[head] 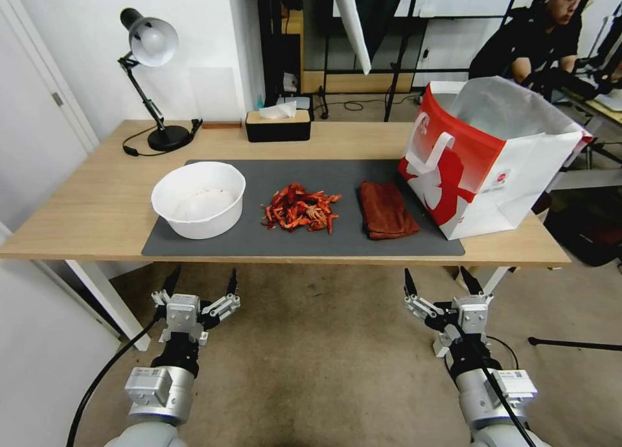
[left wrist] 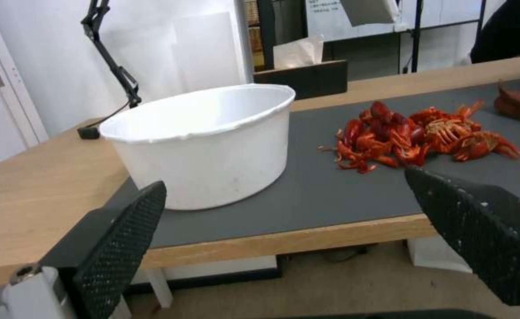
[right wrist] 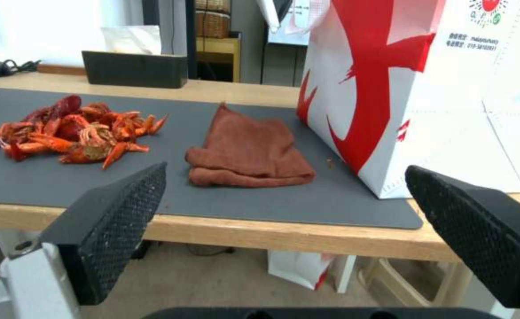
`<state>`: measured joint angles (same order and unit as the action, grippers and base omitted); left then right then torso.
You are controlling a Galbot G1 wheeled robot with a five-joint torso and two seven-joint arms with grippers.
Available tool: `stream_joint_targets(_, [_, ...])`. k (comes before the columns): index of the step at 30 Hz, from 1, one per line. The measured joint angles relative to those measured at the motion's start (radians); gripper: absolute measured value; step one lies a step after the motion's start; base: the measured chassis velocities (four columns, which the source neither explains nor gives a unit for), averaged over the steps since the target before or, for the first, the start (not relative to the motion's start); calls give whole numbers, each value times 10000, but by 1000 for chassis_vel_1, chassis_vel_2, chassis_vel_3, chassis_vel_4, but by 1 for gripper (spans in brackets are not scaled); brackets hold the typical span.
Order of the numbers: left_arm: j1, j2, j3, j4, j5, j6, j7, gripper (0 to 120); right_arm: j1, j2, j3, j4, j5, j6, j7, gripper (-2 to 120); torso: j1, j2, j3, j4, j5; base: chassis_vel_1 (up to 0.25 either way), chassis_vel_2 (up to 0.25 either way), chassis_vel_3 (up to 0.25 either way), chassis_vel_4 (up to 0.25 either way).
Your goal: Sweep shrimp from table into container with towel, then put container into takeout bag.
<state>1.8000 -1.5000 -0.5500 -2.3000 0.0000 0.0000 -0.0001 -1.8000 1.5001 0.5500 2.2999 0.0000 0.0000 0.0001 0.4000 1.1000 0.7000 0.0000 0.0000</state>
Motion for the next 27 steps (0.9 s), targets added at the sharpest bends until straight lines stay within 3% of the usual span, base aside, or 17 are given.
stream_joint_targets(21, [-14, 36, 40, -6, -79, 73, -80, 100, 0, 50, -56, 0, -21, -157, -100, 100, 1, 0, 0, 0, -3, 0, 0, 0, 0])
stream_joint_targets(22, [-15, 39, 44, -7, -90, 83, -91, 100, 0, 77, -85, 0, -39, -232, -149, 100, 0, 0, -1, 0, -4, 0, 0, 0, 0])
stream_joint_targets(23, [-34, 82, 102, -28, -183, 178, -187, 100, -5, 343, -407, -43, -214, -983, -640, 100, 0, 0, 0, 0, 0, 0, 0, 0, 0])
stream_joint_targets(24, [-34, 82, 102, -28, -183, 178, -187, 100, -5, 343, -407, -43, -214, -983, -640, 100, 0, 0, 0, 0, 0, 0, 0, 0, 0])
stream_joint_targets(25, [-32, 78, 97, -28, -181, 172, -185, 100, -11, 578, -680, -80, -383, -1660, -1080, 100, 1, 0, 0, 0, -2, 0, 0, 0, 0])
stream_joint_targets(26, [-67, 180, 210, -54, -406, 350, -408, 100, -10, 664, -663, -75, -269, -1260, -765, 100, 0, 0, 0, 2, 9, 0, 0, 0, 0])
stream_joint_targets(27, [-194, 421, 546, -163, -963, 821, -943, 100, -1, 563, -529, -19, -210, -965, -573, 100, -1, 0, -1, 0, -14, 0, 0, 0, 0])
